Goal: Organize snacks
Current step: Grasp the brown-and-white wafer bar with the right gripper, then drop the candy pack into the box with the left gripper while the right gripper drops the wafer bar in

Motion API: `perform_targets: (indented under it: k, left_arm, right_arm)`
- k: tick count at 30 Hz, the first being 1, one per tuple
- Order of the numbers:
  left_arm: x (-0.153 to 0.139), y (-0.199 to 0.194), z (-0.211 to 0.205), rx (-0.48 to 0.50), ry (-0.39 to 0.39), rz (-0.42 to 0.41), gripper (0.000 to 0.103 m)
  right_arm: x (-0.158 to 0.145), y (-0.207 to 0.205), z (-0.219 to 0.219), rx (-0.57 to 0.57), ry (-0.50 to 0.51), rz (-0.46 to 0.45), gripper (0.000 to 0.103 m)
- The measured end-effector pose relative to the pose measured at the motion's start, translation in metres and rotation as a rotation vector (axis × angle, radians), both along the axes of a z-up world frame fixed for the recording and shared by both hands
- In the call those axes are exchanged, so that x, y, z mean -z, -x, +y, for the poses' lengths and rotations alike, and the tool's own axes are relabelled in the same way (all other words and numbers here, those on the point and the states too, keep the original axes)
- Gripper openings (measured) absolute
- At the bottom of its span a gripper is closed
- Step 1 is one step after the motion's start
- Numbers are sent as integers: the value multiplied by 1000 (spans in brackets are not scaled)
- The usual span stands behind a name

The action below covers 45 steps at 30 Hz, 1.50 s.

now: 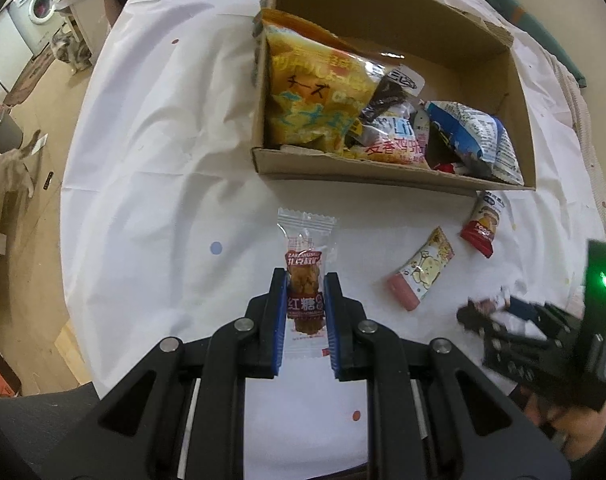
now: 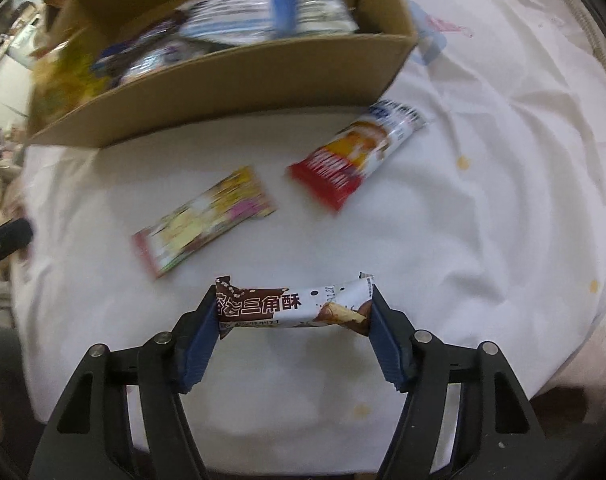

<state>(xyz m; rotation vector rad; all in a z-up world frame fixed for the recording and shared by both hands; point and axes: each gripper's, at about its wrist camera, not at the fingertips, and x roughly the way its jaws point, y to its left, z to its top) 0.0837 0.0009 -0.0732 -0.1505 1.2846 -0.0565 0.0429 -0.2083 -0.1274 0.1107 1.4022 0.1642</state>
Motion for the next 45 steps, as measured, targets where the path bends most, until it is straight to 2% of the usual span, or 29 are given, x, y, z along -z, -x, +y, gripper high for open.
perform_targets:
  k: [7, 11, 13, 18, 23, 25, 27, 29, 33, 38, 41, 45]
  left_arm:
    - [-2, 0, 1, -10, -9, -15, 15]
    - [-2, -1, 3, -23, -14, -31, 15]
    - [-3, 0, 2, -18, -34, -44, 15]
    - [-3, 3, -7, 18, -72, -81, 15]
    - [-10, 2, -8, 15, -94, -136, 15]
    - [-18, 2, -10, 18, -130, -185, 15]
    - [-30, 2, -14, 38, -155, -247, 15]
    - [-45, -1, -16, 52, -146, -305, 15]
    - [-70, -21, -12, 61, -82, -362, 15]
    - [-67, -60, -13, 90, -5, -305, 15]
    - [-56, -82, -18, 104, -57, -293, 15]
    - [-33, -110, -19, 93, -46, -225, 15]
  right_arm:
    - [-46, 31, 28, -89, -107, -59, 70]
    - [-80, 38, 32, -143, -199, -168, 71]
    - [-97, 36, 32, -159, -211, -245, 71]
    - [-115, 12, 12, -132, -268, -392, 71]
    - [-122, -24, 1, -115, -279, -450, 71]
    - [-120, -37, -5, -105, -274, -481, 71]
    - [-116, -51, -13, -77, -293, -486, 71]
    - [-118, -61, -23, -40, -322, -496, 71]
    - [-121, -81, -32, -6, -334, -519, 72]
    - [-113, -106, -39, 31, -372, -482, 72]
    - [-108, -114, -42, 55, -376, -458, 72]
    - [-103, -120, -41, 62, -355, -440, 72]
